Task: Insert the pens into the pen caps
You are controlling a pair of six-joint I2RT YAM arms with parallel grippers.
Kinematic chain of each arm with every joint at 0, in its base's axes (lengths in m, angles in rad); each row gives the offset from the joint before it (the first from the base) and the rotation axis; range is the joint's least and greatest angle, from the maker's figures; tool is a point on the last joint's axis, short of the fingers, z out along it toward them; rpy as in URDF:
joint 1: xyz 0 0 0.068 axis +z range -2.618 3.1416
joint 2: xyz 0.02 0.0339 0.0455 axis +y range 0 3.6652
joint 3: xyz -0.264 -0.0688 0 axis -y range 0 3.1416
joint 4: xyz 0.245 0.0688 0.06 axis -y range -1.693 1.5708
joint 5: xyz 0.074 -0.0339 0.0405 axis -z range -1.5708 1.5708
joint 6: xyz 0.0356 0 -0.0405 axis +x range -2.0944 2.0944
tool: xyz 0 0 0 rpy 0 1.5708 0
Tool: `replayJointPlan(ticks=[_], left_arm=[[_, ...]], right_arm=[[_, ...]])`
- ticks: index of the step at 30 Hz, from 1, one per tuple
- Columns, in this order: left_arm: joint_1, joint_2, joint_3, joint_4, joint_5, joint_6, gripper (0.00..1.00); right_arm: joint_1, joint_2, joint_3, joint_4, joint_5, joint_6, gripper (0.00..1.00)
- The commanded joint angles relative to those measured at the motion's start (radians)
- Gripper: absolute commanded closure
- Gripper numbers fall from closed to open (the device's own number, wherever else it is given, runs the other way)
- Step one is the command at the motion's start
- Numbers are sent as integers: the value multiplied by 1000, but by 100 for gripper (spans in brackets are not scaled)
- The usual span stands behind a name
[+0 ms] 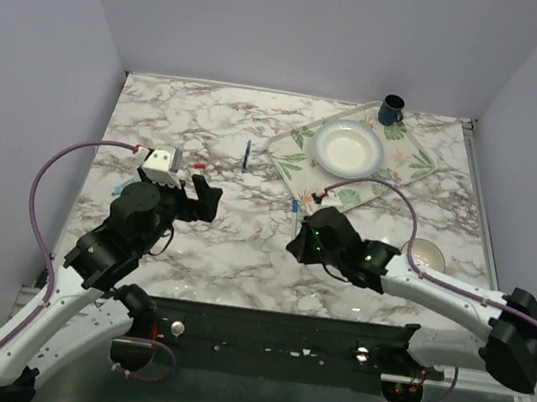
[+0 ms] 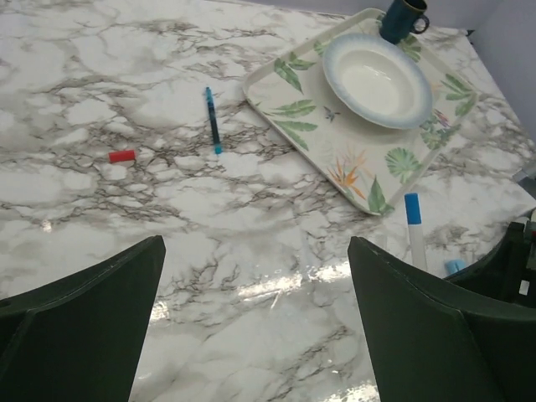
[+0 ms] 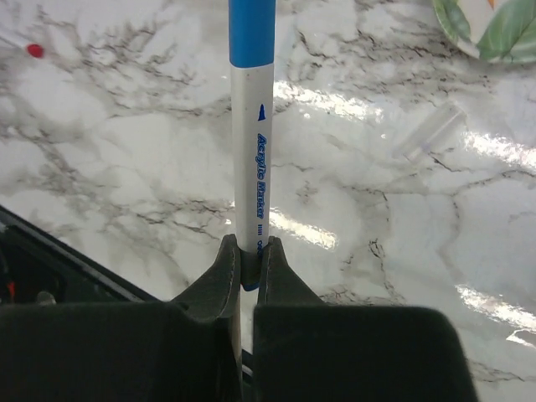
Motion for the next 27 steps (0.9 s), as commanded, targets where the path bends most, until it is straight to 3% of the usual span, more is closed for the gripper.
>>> replayJointPlan(ticks=[1,5,14,27], left_arm=[[2,-26,-7,-1,-143,78,1],[4,-37,-3,-42,-240,65,1],[4,-113,-50,-4,-293,55,1],[4,-119,-61,-4,-336,68,1]], right_arm=[[0,185,78,-39,62,70,92],[1,310,106,-10,71,125,92],[1,537,239,-39,78,138,91],[5,624,278,-45,-42,245,84]])
